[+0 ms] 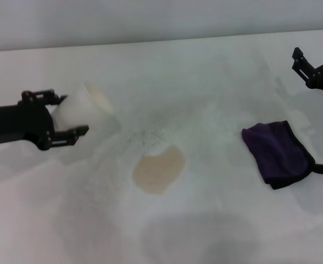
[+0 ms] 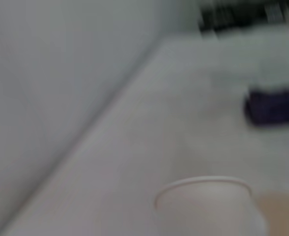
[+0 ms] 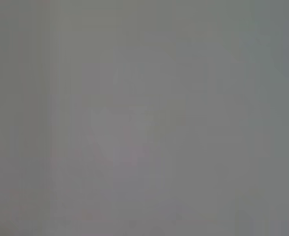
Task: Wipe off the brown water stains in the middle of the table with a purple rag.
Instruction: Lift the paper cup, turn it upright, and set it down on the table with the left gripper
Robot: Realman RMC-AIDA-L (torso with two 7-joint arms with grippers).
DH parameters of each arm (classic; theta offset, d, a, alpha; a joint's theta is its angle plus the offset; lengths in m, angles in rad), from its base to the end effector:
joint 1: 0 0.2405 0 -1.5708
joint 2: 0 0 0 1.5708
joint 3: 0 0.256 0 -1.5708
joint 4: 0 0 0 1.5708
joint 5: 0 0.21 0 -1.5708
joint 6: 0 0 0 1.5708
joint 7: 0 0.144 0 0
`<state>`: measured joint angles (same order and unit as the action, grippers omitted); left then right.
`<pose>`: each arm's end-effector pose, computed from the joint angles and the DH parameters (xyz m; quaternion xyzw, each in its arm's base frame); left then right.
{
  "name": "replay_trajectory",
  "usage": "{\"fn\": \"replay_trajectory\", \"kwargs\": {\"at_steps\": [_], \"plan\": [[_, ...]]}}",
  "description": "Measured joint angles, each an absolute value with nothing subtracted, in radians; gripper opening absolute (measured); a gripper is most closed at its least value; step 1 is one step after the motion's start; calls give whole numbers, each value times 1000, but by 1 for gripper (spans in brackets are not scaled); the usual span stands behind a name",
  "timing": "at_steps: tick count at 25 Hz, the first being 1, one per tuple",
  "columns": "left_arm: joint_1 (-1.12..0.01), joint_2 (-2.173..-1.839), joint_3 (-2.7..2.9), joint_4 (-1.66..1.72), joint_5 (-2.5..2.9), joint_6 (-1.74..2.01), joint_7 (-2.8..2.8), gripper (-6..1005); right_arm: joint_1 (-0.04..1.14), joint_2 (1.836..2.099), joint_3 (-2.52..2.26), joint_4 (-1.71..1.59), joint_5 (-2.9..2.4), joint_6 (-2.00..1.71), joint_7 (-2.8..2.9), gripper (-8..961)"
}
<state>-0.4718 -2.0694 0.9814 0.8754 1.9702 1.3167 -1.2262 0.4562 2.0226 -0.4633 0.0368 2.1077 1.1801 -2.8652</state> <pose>-0.2566 0.3550 0.0043 -0.9710 -0.0454 -0.1037 0.2107 0.3664 0.3228 0.0130 -0.7056 0.2533 0.2611 0.6081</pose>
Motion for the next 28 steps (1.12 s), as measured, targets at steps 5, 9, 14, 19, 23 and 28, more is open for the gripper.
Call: {"fn": "replay_trajectory", "kwargs": {"at_steps": [5,9,14,19,23,28], "plan": [[-433,-2071,950,800,1769,1326,-1127,734,445,2021,-480,27,2107,1202,-2865,840],[-404,-2072,949,707,1605,1369,-1042,728,437,2019,-487,27,2106,1212,-2867,840],[-366,-2076,953,606,1496,1385,-918,729,436,2018,-507,18,2106,1213,-2868,840],[-333,-2076,949,485,1409,1412,-817,730,436,2018,-517,14,2106,1214,-2868,840],[-287,-2078,949,387,1341,1414,-694,729,439,2019,-518,14,2106,1214,-2868,841],[-269,-2078,949,317,1331,1398,-628,729,444,2019,-520,12,2106,1216,-2865,841]]}}
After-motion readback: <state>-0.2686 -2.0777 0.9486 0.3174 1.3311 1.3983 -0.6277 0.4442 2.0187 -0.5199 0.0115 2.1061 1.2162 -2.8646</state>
